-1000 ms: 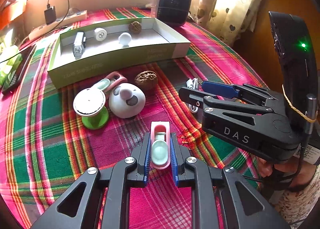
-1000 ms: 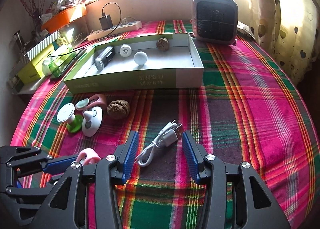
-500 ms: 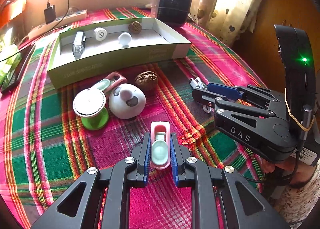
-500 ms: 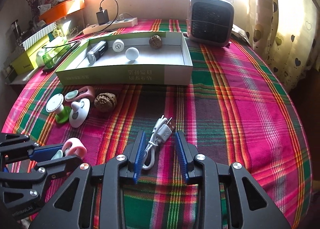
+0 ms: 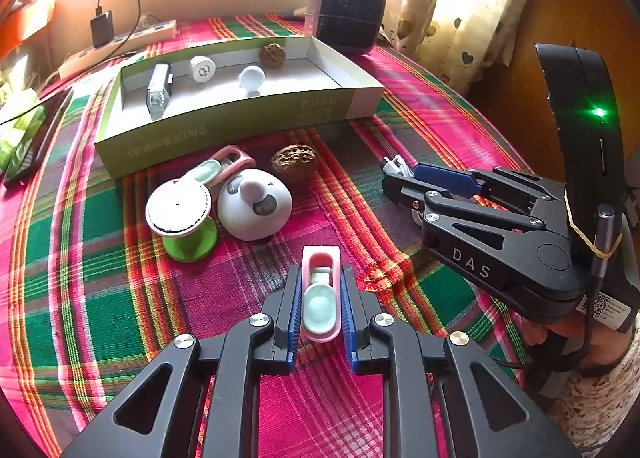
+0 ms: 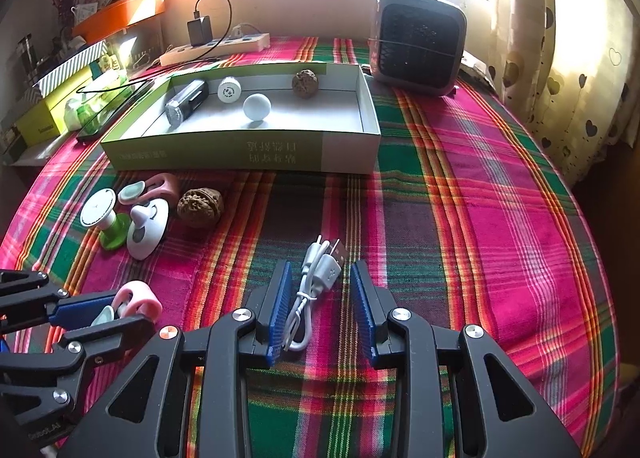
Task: Organize objects
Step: 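Close the right gripper on the white USB cable, then lift and carry the pink clip and white cable toward the box with both grippers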
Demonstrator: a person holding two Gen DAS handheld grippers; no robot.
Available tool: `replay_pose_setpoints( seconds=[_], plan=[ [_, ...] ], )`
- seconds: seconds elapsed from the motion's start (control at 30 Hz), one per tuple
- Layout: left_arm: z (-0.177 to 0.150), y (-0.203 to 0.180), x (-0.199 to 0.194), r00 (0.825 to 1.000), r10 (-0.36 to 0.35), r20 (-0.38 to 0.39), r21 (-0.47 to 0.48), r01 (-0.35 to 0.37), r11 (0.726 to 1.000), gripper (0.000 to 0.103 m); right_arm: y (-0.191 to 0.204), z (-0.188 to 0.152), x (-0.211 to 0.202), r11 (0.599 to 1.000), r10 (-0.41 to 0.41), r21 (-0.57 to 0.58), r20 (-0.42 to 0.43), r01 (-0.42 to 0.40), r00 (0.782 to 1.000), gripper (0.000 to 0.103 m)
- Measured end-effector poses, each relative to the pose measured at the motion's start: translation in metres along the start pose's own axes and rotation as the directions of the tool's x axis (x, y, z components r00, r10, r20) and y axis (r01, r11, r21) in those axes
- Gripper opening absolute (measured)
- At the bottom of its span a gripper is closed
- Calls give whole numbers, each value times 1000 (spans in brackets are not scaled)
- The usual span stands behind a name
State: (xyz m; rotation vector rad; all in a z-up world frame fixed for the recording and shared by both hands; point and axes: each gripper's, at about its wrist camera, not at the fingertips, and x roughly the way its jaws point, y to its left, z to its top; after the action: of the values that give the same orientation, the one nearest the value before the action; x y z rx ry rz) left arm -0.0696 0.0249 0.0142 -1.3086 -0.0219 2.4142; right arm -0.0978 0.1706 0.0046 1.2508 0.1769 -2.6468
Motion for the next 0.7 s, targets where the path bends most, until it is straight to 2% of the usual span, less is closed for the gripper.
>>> replay_pose_setpoints(
  seconds=[0.13, 0.3, 0.7],
  plan=[
    [0, 0, 0, 1000, 7, 4, 3, -7, 1000, 16, 1, 0, -1, 1000, 9, -4, 3, -9, 1000, 19],
    [-1, -3, 0, 1000, 25, 14, 27, -25, 999, 16, 0, -1, -1, 1000, 16, 4, 3, -16, 1000, 19],
    [0, -2, 1, 1000, 25, 16, 13, -26, 1000, 16, -2, -2, -2, 1000, 27, 13, 6, -27, 1000, 19]
  ],
)
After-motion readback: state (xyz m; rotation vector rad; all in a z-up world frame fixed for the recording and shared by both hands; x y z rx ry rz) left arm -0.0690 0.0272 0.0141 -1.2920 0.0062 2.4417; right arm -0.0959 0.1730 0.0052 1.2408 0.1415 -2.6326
